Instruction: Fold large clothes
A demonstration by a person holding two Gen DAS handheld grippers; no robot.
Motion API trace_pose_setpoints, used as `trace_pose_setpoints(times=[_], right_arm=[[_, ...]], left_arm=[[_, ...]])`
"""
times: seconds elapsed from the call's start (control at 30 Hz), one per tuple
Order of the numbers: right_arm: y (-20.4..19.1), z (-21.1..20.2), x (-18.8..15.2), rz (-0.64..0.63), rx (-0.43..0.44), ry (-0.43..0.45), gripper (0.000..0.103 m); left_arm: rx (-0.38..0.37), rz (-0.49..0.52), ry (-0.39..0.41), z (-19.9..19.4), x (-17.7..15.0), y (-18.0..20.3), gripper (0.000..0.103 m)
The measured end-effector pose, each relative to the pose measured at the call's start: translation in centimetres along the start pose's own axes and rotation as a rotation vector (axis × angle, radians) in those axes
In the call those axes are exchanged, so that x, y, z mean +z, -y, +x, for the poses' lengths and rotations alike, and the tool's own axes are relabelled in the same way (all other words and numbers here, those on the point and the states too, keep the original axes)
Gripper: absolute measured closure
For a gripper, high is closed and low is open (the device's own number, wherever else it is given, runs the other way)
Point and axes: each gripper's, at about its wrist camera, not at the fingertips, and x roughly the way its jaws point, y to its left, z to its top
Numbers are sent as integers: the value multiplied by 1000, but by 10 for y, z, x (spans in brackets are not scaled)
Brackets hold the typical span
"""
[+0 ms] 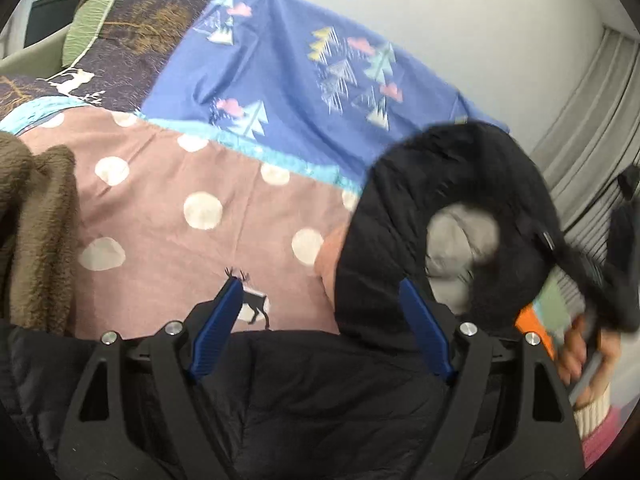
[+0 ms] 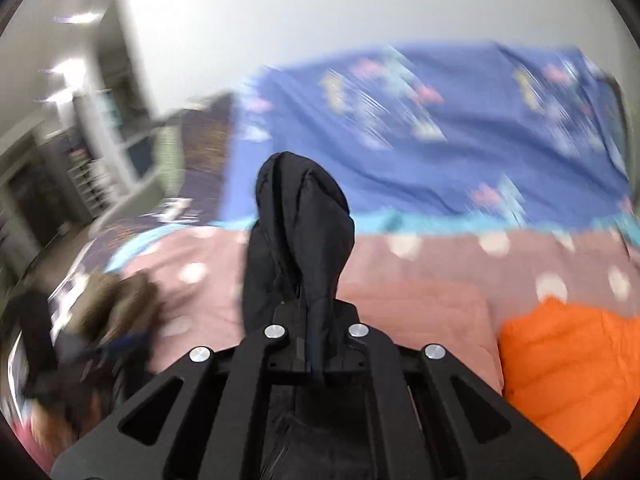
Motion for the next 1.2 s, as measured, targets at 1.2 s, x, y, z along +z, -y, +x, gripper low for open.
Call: trace_pose_setpoints(times=[1.2], right_arm=[[-91,-61,-212,-74,-203,-220,69]], left_arm=[[-116,86,-118,-104,-164,-2,32]])
